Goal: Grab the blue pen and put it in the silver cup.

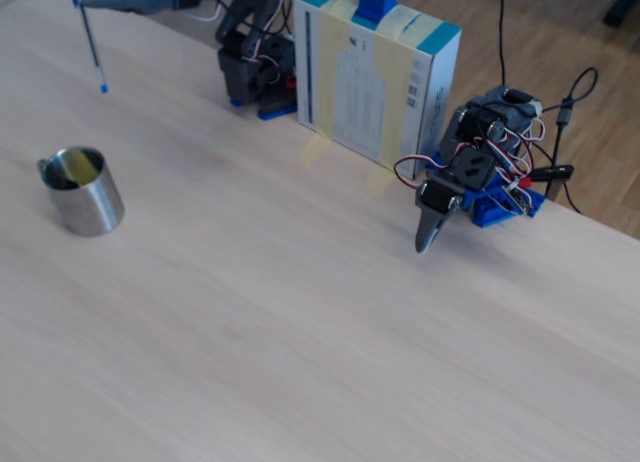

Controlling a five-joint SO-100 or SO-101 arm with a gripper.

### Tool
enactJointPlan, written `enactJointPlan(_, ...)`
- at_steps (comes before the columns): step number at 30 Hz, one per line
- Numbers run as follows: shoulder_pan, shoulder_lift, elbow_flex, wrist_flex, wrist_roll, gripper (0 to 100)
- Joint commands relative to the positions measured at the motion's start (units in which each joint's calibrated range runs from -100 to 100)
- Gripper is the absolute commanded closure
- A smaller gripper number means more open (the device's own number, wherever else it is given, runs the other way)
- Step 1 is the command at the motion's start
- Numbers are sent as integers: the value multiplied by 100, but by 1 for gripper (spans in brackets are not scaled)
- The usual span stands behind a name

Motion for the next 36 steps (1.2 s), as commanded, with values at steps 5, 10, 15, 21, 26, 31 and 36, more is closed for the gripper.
enactJointPlan(5,61,3,391,-817,-28,98)
enactJointPlan(10,70,443,545,-1520,-33,98)
enactJointPlan(15,114,1050,572,-2078,19,98)
enactJointPlan(21,419,1732,554,-2644,24,98)
enactJointPlan(26,472,2180,536,-3099,29,98)
enactJointPlan(31,480,2538,500,-3373,253,98)
enactJointPlan(36,480,2804,500,-3399,289,98)
